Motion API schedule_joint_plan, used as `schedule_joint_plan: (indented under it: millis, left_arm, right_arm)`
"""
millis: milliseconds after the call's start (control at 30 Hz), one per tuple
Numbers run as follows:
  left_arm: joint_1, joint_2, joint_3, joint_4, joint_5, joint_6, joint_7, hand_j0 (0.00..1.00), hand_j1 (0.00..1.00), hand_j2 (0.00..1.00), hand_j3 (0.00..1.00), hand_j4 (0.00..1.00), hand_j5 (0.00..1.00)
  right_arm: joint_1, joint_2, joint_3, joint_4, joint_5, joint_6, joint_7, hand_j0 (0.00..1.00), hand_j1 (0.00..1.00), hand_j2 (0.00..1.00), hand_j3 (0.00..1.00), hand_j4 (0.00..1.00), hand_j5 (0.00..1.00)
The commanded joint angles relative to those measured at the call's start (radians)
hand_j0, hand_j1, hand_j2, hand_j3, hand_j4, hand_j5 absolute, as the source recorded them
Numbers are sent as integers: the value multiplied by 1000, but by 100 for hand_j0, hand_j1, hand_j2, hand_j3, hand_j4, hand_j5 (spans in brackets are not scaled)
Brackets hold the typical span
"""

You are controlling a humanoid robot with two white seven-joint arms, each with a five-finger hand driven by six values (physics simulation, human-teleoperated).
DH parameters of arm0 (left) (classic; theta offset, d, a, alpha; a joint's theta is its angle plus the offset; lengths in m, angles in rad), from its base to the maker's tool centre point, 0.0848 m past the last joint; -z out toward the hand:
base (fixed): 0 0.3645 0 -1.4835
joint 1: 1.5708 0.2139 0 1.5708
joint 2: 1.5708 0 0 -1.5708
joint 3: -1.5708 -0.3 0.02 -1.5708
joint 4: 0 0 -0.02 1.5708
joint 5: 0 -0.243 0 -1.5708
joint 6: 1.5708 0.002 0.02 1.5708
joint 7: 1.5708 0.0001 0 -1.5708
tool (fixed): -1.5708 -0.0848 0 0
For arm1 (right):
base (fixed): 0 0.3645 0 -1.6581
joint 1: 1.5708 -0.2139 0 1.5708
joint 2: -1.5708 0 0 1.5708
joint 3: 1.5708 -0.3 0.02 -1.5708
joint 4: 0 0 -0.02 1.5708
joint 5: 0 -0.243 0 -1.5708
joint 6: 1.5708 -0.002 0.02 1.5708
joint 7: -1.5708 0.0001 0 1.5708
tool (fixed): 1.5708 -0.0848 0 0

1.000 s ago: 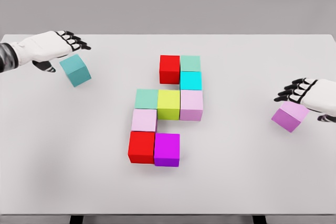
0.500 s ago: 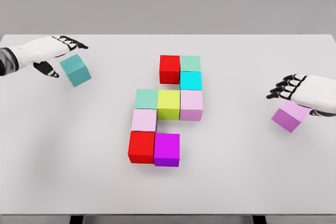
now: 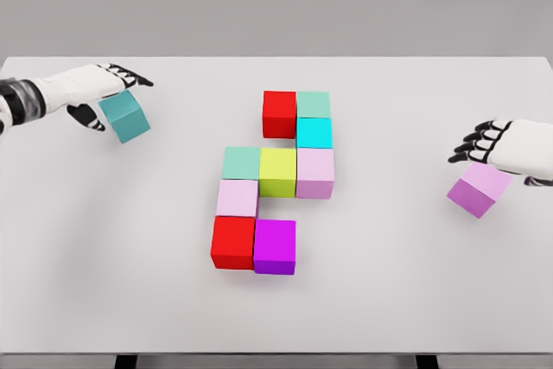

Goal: Assemble the squares on the desktop into the number 2

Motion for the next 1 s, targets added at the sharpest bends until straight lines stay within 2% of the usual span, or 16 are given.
schedule_joint_plan:
  millis: [0,67,300,633,700,800,967]
  left_arm:
    - [0,-7,2,7,-19,1,-3,100,100,100,100,100,100]
    - [-5,-11,3,7,-34,1,-5,100,100,100,100,100,100]
    - [-14,-13,3,-2,-105,1,-7,100,100,100,100,100,100]
    - [-21,-24,3,9,-113,1,-7,100,100,100,100,100,100]
    - [-21,-24,3,4,-148,1,-16,100,100,100,100,100,100]
    - [-25,-25,3,-4,-180,1,-19,100,100,100,100,100,100]
    - [-26,-39,3,-5,-194,1,-19,100,100,100,100,100,100]
  right_arm:
    - [0,-6,37,16,-1,2,0,95,95,95,95,95,95]
    - [-8,-12,46,38,-1,2,2,96,96,96,96,96,96]
    - [-15,-2,61,46,3,2,3,96,96,96,96,96,96]
    - [-26,37,69,102,12,2,2,96,96,96,96,96,96]
    - [-26,52,67,136,14,2,2,96,96,96,96,96,96]
    - [-26,55,69,141,14,2,2,96,96,96,96,96,96]
    - [-26,61,69,150,15,2,2,96,96,96,96,96,96]
